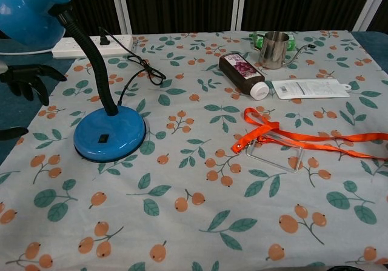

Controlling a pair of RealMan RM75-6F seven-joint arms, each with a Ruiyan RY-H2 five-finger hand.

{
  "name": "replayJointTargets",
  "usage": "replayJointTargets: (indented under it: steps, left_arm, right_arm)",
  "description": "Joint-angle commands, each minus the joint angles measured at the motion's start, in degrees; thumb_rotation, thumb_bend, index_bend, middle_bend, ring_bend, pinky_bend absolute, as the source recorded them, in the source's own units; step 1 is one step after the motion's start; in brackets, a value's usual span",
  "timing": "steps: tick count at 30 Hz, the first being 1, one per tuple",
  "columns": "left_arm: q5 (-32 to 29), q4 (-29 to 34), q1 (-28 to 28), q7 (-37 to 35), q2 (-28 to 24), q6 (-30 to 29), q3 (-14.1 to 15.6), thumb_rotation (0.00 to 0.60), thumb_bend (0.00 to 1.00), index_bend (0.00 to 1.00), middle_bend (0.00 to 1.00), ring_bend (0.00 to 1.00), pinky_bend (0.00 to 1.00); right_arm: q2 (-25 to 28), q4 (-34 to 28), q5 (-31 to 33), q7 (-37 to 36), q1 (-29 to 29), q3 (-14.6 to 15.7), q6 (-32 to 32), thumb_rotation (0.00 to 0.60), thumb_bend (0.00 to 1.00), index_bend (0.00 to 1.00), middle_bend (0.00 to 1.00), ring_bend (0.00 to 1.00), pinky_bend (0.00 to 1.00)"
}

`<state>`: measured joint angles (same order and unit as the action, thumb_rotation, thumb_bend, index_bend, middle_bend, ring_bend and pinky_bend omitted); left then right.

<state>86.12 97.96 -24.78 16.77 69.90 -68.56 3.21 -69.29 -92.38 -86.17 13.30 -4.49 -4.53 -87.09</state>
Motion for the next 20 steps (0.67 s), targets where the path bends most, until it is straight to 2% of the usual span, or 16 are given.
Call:
replayJointTargets:
  steps: [1, 6, 10, 14, 20]
  left_arm:
    - [1.1, 2.3, 2.9, -1.4, -3.8, -3.5, 1.8, 0.600, 0.27, 0.08, 0.19, 0.16, 0.23]
    - [1.3, 2.4, 6.6, -3.8, -6.4, -8.2, 3.1, 0.600, 0.27, 0.08, 0.17, 0.13, 0.17]
    - [0.5, -0.5, 10.7, -8.0, -6.8, -14.0, 3.2, 0.600, 0.27, 0.07, 0.15, 0.11, 0.14]
    - [-1.2, -4.6, 13.2, -12.2, -6.0, -17.3, 2.0, 0.600, 0.27, 0.08, 0.14, 0.09, 0.13]
    - [0.5, -7.9, 14.5, -15.2, -5.8, -21.1, 0.7, 0.600, 0.27, 0.09, 0.13, 0.08, 0.11]
  right_arm:
    - [0.0, 0.0, 0.0, 0.0, 0.0, 0.0, 0.0, 0.600, 0.18, 0.01, 0.06, 0.07, 0.17]
    - [0.0, -0.1, 0.0, 0.1, 0.0, 0.0, -0.1, 0.600, 0.18, 0.01, 0.06, 0.07, 0.17]
    - [-0.1, -0.1, 0.0, 0.2, 0.1, 0.0, -0.2, 0.600, 0.18, 0.01, 0.06, 0.07, 0.17]
    - [-0.1, -0.1, 0.0, 0.2, 0.1, 0.0, -0.2, 0.600, 0.18, 0.01, 0.06, 0.07, 0.17]
    - [-0.1, -0.1, -0.2, 0.4, 0.1, 0.1, -0.2, 0.600, 0.18, 0.01, 0.06, 0.07, 0.17]
